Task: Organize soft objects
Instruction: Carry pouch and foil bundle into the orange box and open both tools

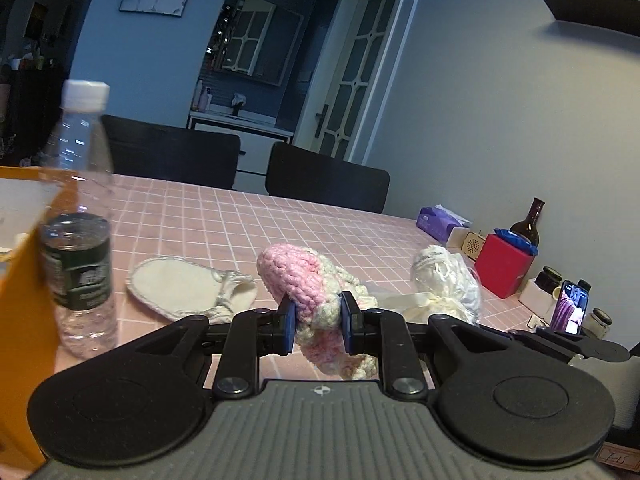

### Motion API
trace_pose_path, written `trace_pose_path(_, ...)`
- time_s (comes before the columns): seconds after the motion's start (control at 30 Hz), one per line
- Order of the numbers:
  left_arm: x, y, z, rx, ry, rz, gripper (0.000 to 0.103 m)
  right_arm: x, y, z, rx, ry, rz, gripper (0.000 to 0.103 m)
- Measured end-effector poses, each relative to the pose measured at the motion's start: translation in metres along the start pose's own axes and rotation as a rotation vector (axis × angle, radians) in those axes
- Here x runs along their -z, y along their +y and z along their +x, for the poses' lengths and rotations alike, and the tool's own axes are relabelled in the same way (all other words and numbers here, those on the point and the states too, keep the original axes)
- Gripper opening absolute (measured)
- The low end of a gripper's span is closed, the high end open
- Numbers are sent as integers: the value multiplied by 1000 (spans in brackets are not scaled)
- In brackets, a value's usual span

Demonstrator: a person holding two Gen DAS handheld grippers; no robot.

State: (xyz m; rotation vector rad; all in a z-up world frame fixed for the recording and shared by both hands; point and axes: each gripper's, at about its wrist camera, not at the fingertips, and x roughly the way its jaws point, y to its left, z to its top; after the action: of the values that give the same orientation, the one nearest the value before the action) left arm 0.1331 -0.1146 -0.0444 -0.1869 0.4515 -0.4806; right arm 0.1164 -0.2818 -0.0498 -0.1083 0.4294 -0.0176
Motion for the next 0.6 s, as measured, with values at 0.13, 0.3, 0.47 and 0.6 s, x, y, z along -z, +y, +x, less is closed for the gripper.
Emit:
trace_pose_path(0.13,-1,3,-26,-23,-18,4,24,-6,15,-20,-65,-31,-24,41)
trace_pose_path(0.3,-5,11,-62,-38,-60,-2,24,-15,35,-44,-158,-73,-55,41)
trace_pose_path(0.47,-12,17,-97,-60,-106,14,24,-27,58,-66,-253,-120,-108,41)
trace_pose_path(0.6,-20,26,-125,-93,-137,39,24,-38,77,-77,-344,-140,-148,41)
